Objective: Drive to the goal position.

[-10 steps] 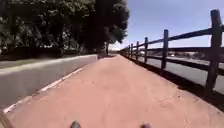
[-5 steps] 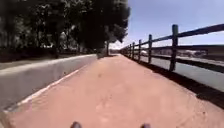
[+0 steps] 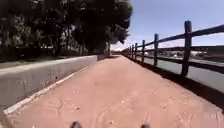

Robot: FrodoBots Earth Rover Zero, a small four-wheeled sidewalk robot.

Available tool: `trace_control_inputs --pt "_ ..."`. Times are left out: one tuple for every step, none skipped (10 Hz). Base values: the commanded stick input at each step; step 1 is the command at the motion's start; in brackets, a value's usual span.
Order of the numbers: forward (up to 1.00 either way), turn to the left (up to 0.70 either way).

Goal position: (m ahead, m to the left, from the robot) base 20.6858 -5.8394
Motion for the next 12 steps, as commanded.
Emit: trace_control_inputs --pt "1.00 0.00" --pt "1.00 0.00" --pt "1.00 0.00" --pt "1.00 0.00" --pt "1.00 0.00" --pt "1.00 0.00" --pt "1.00 0.00" --pt "1.00 0.00" --pt "1.00 0.00" --pt "1.00 0.00" --pt "1.00 0.00" --pt "1.00 0.00"
